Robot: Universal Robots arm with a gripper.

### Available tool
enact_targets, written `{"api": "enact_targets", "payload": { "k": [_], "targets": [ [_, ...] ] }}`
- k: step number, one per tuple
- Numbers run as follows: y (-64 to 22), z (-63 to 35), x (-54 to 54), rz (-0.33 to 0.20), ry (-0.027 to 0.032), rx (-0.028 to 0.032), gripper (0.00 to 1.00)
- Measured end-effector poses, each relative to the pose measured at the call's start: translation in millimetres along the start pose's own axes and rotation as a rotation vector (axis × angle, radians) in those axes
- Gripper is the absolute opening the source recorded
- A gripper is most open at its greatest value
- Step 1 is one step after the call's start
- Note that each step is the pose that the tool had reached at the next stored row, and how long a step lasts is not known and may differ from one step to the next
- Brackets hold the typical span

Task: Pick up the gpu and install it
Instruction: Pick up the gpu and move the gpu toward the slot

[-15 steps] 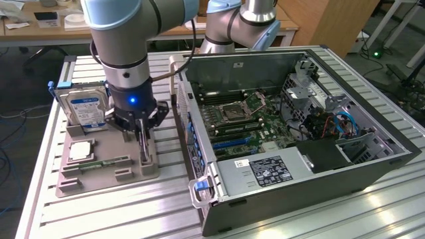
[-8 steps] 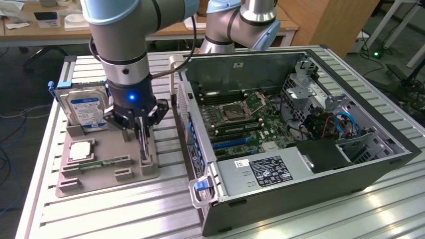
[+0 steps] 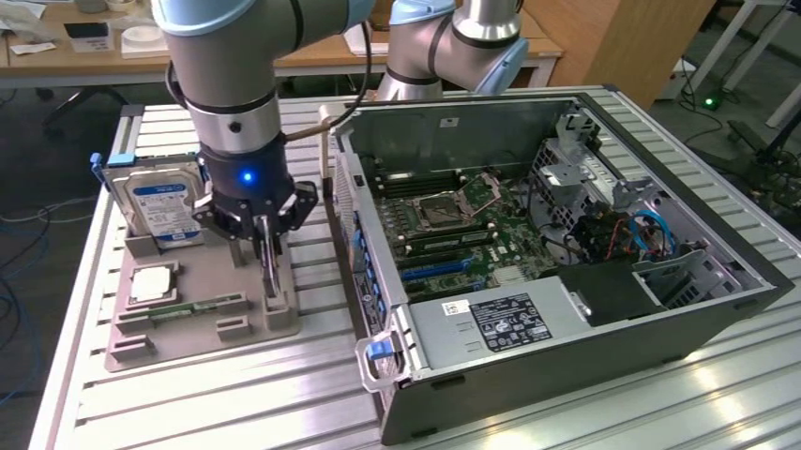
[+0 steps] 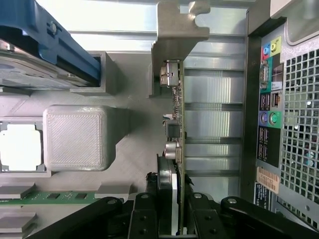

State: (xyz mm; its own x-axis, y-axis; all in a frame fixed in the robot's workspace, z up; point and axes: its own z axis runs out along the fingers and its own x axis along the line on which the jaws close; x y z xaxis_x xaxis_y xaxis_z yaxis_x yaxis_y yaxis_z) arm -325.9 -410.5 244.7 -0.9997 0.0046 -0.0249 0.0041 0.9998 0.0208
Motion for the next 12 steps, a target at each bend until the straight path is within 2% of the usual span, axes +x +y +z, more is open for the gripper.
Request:
{"api": "enact_targets", "payload": {
  "k": [12],
  "targets": [
    [0.2,-8.8,-0.2,0.000,0.0000,0.0000,0.28]
  ]
}}
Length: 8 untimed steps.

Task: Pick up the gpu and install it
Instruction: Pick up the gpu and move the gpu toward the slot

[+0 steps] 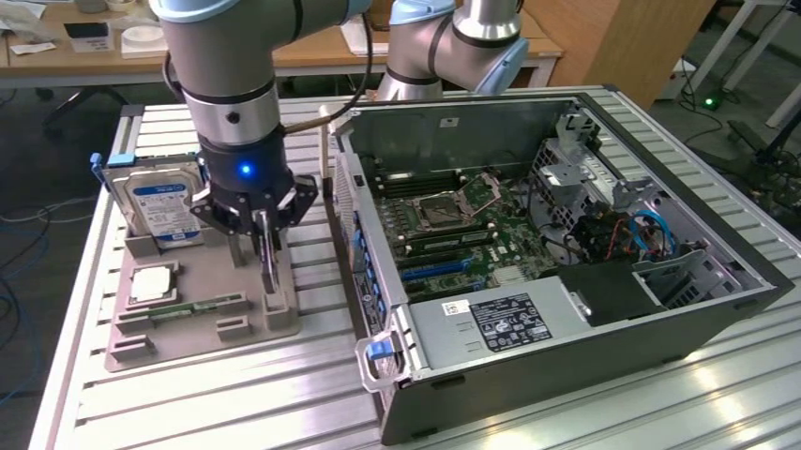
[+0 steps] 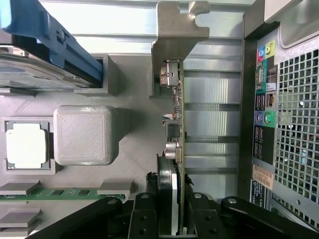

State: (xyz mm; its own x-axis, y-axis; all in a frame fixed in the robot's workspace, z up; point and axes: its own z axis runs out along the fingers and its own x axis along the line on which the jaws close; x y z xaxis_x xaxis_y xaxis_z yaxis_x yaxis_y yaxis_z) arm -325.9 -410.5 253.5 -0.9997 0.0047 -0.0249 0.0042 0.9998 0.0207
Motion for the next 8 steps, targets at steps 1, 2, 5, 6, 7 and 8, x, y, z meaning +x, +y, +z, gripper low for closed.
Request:
{"api": "enact_targets", "payload": {
  "k": [1,2,5,6,7,8],
  "targets": [
    [0.0,-0.8,0.0,0.000,0.0000,0.0000,0.28],
    [0.0,-1.5,-0.1,0.000,0.0000,0.0000,0.28],
    [0.1,-2.7,-0.1,0.000,-0.0003,-0.0002,0.28],
    [0.1,-3.1,-0.1,0.000,-0.0002,-0.0002,0.28],
    [0.1,-3.9,-0.1,0.000,0.0001,0.0001,0.28],
    [0.1,-4.6,-0.1,0.000,0.0000,-0.0001,0.28]
  ]
}}
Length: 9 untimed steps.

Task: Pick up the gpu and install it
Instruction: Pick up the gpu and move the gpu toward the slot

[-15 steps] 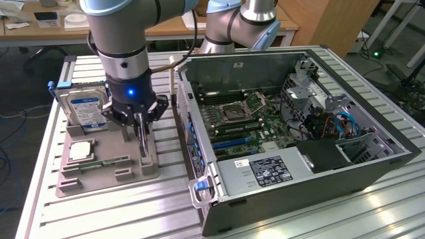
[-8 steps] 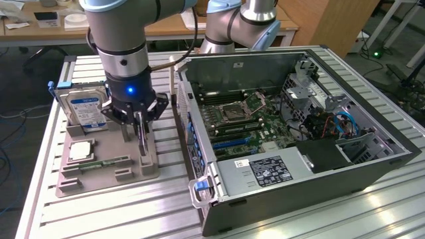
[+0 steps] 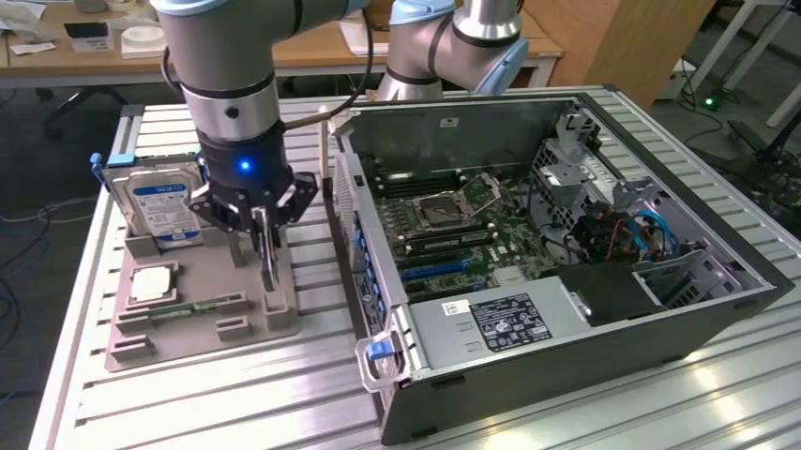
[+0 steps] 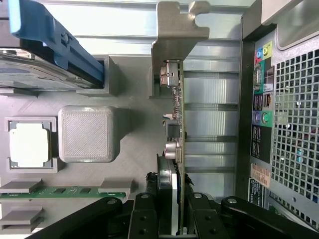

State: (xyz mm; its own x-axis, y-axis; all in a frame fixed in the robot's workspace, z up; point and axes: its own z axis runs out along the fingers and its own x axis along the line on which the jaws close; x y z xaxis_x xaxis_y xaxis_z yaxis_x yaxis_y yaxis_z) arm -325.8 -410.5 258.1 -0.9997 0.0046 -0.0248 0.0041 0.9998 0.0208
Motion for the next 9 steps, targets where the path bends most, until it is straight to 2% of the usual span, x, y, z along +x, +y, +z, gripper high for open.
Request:
{"api": "enact_targets", "payload": {
  "k": [9],
  "targets": [
    [0.1,-5.8,-0.1,0.000,0.0000,0.0000,0.28]
  ]
}}
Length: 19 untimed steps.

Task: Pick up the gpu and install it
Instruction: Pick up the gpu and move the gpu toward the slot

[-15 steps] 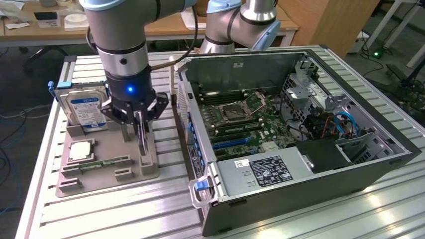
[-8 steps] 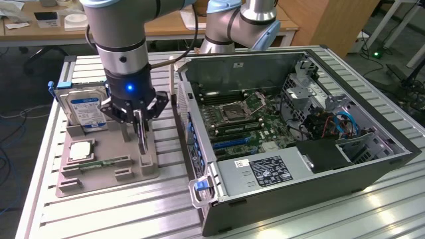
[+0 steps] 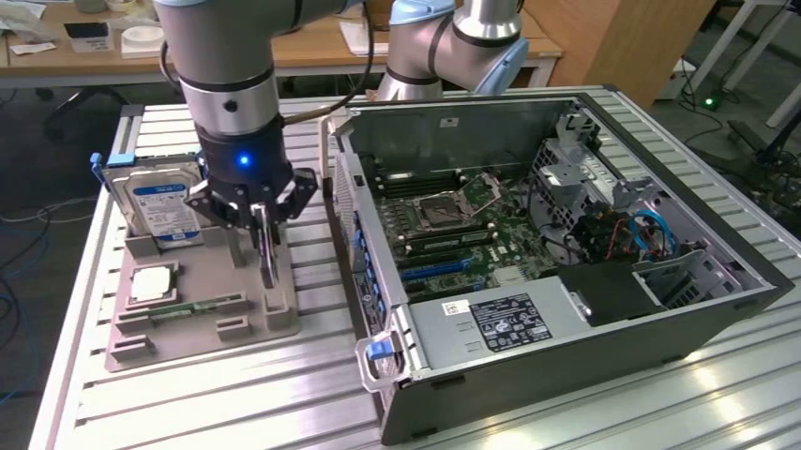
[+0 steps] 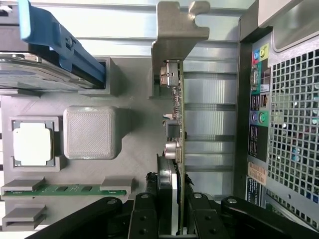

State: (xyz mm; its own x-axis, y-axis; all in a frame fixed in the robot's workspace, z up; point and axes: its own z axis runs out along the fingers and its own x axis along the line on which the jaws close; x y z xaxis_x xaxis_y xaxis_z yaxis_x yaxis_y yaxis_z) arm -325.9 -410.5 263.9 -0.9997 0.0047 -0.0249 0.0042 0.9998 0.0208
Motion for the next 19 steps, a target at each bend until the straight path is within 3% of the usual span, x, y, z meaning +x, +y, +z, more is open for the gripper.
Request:
{"api": "enact_targets", "payload": {
  "k": [19],
  "targets": [
    [0.2,-11.3,-0.3,0.000,-0.0001,0.0000,0.28]
  ]
}}
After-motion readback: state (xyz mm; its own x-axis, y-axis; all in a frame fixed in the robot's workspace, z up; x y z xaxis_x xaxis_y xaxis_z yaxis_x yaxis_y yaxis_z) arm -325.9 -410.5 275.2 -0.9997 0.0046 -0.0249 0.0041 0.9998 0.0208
